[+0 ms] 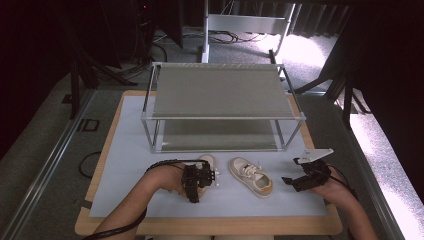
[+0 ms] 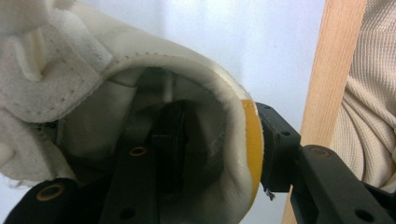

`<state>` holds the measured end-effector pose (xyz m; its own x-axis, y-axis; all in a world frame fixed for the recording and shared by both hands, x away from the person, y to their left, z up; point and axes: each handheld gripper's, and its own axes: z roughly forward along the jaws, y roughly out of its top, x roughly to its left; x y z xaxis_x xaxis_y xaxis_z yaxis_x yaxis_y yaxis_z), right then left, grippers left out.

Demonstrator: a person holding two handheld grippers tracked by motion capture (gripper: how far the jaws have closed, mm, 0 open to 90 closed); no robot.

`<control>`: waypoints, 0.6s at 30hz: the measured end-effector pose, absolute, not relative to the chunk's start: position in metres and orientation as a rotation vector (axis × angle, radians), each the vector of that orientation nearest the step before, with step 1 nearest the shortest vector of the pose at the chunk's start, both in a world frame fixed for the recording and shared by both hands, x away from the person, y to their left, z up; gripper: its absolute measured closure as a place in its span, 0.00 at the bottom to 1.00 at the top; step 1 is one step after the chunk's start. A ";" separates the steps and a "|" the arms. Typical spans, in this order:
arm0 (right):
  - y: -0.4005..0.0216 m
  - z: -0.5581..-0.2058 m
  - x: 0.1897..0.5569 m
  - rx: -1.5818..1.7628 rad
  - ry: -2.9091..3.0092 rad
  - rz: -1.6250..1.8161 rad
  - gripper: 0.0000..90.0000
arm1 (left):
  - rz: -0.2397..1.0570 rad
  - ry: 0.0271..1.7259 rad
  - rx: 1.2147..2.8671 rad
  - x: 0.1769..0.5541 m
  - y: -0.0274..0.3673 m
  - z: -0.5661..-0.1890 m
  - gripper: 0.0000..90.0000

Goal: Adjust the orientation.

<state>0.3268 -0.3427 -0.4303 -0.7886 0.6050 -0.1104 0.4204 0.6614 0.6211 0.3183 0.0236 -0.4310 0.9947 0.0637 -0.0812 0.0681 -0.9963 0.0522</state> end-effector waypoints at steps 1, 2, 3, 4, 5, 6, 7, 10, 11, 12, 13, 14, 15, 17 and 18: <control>-0.343 -0.430 0.327 0.817 2.572 0.849 0.15 | -0.123 0.102 3.082 0.318 0.024 -0.431 0.64; -0.341 -0.429 0.326 0.801 2.594 0.816 0.15 | -0.123 0.101 3.083 0.318 0.024 -0.431 0.64; -0.339 -0.428 0.326 0.785 2.615 0.783 0.15 | -0.124 0.101 3.083 0.318 0.024 -0.431 0.64; -0.336 -0.425 0.326 0.740 2.665 0.716 0.16 | -0.125 0.100 3.084 0.318 0.023 -0.431 0.64; -0.336 -0.425 0.326 0.740 2.665 0.716 0.16 | -0.125 0.099 3.087 0.318 0.023 -0.431 0.64; -0.332 -0.423 0.326 0.692 2.717 0.629 0.16 | -0.125 0.101 3.089 0.318 0.022 -0.431 0.64; -0.332 -0.423 0.326 0.692 2.717 0.629 0.16 | -0.125 0.101 3.089 0.318 0.022 -0.431 0.64; -0.325 -0.419 0.327 0.618 2.793 0.449 0.18 | -0.127 0.099 3.095 0.319 0.022 -0.431 0.64; -0.323 -0.417 0.327 0.604 2.815 0.413 0.18 | -0.127 0.099 3.095 0.319 0.022 -0.431 0.64; -0.321 -0.416 0.328 0.592 2.837 0.389 0.18 | -0.127 0.102 3.094 0.319 0.022 -0.431 0.64; -0.321 -0.416 0.328 0.592 2.837 0.389 0.18 | -0.129 0.106 3.094 0.319 0.022 -0.431 0.64; -0.319 -0.415 0.328 0.586 2.855 0.367 0.18 | -0.129 0.106 3.094 0.319 0.022 -0.431 0.64; -0.315 -0.413 0.329 0.569 2.885 0.328 0.18 | -0.125 0.107 3.094 0.319 0.022 -0.431 0.64; -0.311 -0.410 0.329 0.554 2.912 0.296 0.18 | -0.123 0.106 3.094 0.319 0.022 -0.431 0.64; -0.309 -0.410 0.328 0.537 2.925 0.276 0.18 | -0.123 0.107 3.095 0.319 0.022 -0.431 0.64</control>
<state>0.3278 -0.3087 -0.4096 -0.9237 0.3645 -0.1180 0.3360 0.9187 0.2076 0.3188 0.0219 -0.4309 0.9945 0.0670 -0.0804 0.0703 -0.9967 0.0397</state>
